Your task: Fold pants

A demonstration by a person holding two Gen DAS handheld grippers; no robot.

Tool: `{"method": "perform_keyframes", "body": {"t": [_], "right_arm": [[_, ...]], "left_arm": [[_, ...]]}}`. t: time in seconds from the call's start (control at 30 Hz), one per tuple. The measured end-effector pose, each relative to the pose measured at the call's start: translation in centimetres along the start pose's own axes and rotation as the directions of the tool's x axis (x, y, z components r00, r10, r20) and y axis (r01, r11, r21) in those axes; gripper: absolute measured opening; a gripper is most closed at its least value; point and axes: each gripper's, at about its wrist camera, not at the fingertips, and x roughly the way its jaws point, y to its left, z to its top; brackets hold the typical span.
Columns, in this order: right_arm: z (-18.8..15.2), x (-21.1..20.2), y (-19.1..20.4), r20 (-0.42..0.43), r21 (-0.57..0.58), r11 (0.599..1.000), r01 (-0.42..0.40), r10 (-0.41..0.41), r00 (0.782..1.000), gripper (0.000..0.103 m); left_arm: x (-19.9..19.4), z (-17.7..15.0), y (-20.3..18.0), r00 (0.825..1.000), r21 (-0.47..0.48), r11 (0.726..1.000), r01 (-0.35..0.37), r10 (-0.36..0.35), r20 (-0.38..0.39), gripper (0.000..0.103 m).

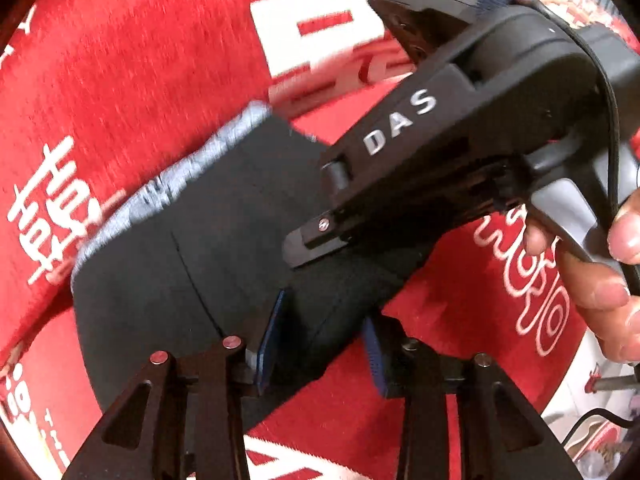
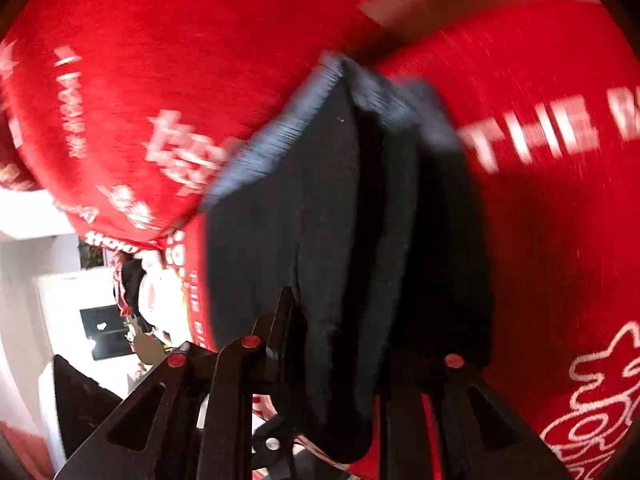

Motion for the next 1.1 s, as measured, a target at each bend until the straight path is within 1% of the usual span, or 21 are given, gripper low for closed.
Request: {"method": "perform_keyframes", "body": {"t": [0.03, 0.07, 0.1, 0.2, 0.23, 0.27, 0.3, 0.33, 0.37, 0.47, 0.5, 0.53, 0.6, 0.67, 0.73, 0.83, 0.87, 0.9, 0.97, 1.07, 1.1], "right_arm": [[0.0, 0.5, -0.8, -0.006, 0.018, 0.999, -0.038, 0.038, 0.999, 0.022], [0.3, 0.6, -1.1, -0.006, 0.028, 0.998, -0.062, 0.062, 0.998, 0.022], [0.2, 0.6, -1.3, -0.004, 0.031, 0.997, -0.076, 0.076, 0.997, 0.025], [0.3, 0.0, -1.4, -0.012, 0.028, 0.996, -0.083, 0.083, 0.996, 0.027], [0.3, -0.1, -1.2, -0.016, 0.025, 0.997, -0.073, 0.073, 0.997, 0.028], [0.2, -0.6, -1.4, -0.018, 0.024, 0.998, -0.066, 0.066, 0.998, 0.033], [0.2, -0.9, -1.2, -0.015, 0.02, 0.999, -0.05, 0.05, 0.999, 0.04], [0.1, -1.3, -0.9, -0.003, 0.012, 0.999, -0.036, 0.036, 0.999, 0.044], [0.4, -1.7, -0.8, 0.011, 0.005, 1.0, -0.023, 0.022, 1.0, 0.05], [-0.3, -3.9, -0.6, 0.075, -0.004, 0.999, 0.053, -0.053, 0.996, 0.053], [-0.6, -4.6, -0.7, 0.091, -0.001, 0.998, 0.067, -0.067, 0.994, 0.053], [-0.8, -5.1, -0.7, 0.103, 0.006, 0.998, 0.062, -0.062, 0.993, 0.053], [-1.2, -6.1, -1.0, 0.122, 0.021, 0.999, 0.029, -0.031, 0.992, 0.054], [-1.4, -6.8, -1.5, 0.134, 0.048, 0.997, -0.064, 0.057, 0.989, 0.054], [-1.2, -6.9, -1.7, 0.133, 0.075, 0.99, -0.123, 0.112, 0.985, 0.055], [-0.8, -6.0, -1.6, 0.115, 0.077, 0.992, -0.105, 0.096, 0.989, 0.061], [-0.6, -5.5, -1.8, 0.1, 0.089, 0.989, -0.114, 0.105, 0.989, 0.066], [-0.5, -5.3, -2.0, 0.095, 0.107, 0.986, -0.132, 0.122, 0.988, 0.07], [-0.5, -5.1, -2.3, 0.101, 0.139, 0.976, -0.169, 0.155, 0.983, 0.073], [-0.6, -5.4, -3.6, 0.11, 0.187, 0.958, -0.219, 0.201, 0.973, 0.084], [-0.7, -5.4, -3.9, 0.11, 0.203, 0.951, -0.234, 0.216, 0.97, 0.084]], "left_arm": [[-0.3, -0.2, 0.1, 1.0, -0.001, 1.0, 0.0, 0.0, 0.004, 0.046], [-0.6, -0.3, 0.3, 1.0, -0.005, 1.0, -0.004, 0.004, 0.003, 0.063], [-1.0, -0.4, 0.8, 1.0, -0.022, 1.0, -0.013, 0.013, 0.0, 0.076], [-2.7, -0.8, 2.8, 1.0, -0.071, 0.997, -0.011, 0.011, 0.002, 0.076], [-3.2, -0.8, 3.6, 0.999, -0.081, 0.996, -0.037, 0.037, 0.0, 0.076], [-3.5, -0.9, 4.3, 0.998, -0.093, 0.994, -0.062, 0.062, -0.001, 0.076], [-3.8, -0.9, 5.4, 0.996, -0.119, 0.989, -0.086, 0.086, -0.004, 0.076], [-3.9, -0.9, 6.5, 0.995, -0.153, 0.983, -0.103, 0.102, -0.011, 0.076], [-3.9, -0.9, 7.7, 0.993, -0.195, 0.973, -0.12, 0.118, -0.022, 0.076], [-3.2, -0.7, 10.7, 0.986, -0.303, 0.939, -0.163, 0.145, -0.08, 0.076], [-2.7, -1.0, 11.6, 0.982, -0.335, 0.924, -0.185, 0.157, -0.109, 0.076], [-2.3, -1.4, 12.5, 0.977, -0.362, 0.909, -0.205, 0.168, -0.132, 0.076], [-2.1, -2.2, 13.4, 0.971, -0.397, 0.889, -0.23, 0.181, -0.158, 0.076], [-1.4, -2.7, 13.8, 0.968, -0.416, 0.878, -0.237, 0.178, -0.176, 0.076], [-1.0, -2.9, 13.8, 0.967, -0.427, 0.872, -0.238, 0.173, -0.187, 0.076], [-0.9, -3.0, 13.7, 0.967, -0.442, 0.865, -0.24, 0.171, -0.191, 0.076], [-0.9, -3.1, 13.7, 0.967, -0.446, 0.863, -0.238, 0.168, -0.19, 0.076], [-1.0, -3.1, 13.7, 0.968, -0.449, 0.863, -0.234, 0.165, -0.188, 0.076], [-1.0, -3.3, 13.6, 0.969, -0.448, 0.864, -0.23, 0.162, -0.186, 0.076], [-1.1, -3.3, 13.6, 0.97, -0.445, 0.866, -0.227, 0.159, -0.185, 0.076], [-1.2, -3.4, 13.6, 0.97, -0.447, 0.865, -0.228, 0.159, -0.186, 0.076]]}}
